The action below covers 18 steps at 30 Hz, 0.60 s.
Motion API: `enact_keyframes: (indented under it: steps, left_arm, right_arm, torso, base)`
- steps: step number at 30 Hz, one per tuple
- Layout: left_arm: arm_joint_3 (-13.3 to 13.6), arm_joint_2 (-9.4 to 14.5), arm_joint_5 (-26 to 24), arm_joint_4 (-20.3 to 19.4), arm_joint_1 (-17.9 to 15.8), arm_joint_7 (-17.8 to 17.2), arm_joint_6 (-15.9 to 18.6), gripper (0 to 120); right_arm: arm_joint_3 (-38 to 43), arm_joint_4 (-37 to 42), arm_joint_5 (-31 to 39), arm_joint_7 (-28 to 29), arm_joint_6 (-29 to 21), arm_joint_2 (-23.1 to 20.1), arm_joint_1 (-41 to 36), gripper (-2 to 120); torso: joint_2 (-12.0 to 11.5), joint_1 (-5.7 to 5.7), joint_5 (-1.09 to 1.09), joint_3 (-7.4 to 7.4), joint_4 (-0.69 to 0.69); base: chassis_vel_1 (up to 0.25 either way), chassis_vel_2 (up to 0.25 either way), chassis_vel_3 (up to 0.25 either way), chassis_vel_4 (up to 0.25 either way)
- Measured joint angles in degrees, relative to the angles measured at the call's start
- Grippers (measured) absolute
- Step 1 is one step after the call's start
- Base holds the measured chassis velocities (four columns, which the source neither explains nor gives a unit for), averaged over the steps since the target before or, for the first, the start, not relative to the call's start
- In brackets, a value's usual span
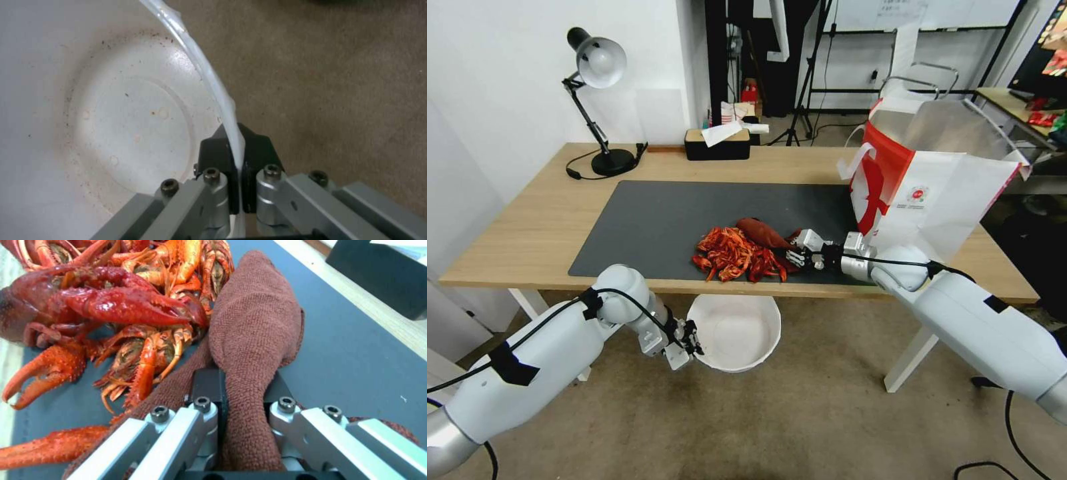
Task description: Sweep shrimp from table into container with towel, then put container into takeout bag.
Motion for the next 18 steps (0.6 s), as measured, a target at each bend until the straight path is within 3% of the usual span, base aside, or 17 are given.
enact_keyframes:
  steps: [18]
  left_arm:
    - [0.16,-0.30,-0.32,0.06,-0.22,0.02,0.23,0]
  right_arm:
    - [3.04,4.79,-0.37,1.45,-1.20,-0.83,-4.45,7]
  torso:
    - [0.00,0.00,0.00,0.00,0.00]
  base:
    - [0.000,0.000,0.000,0.000]
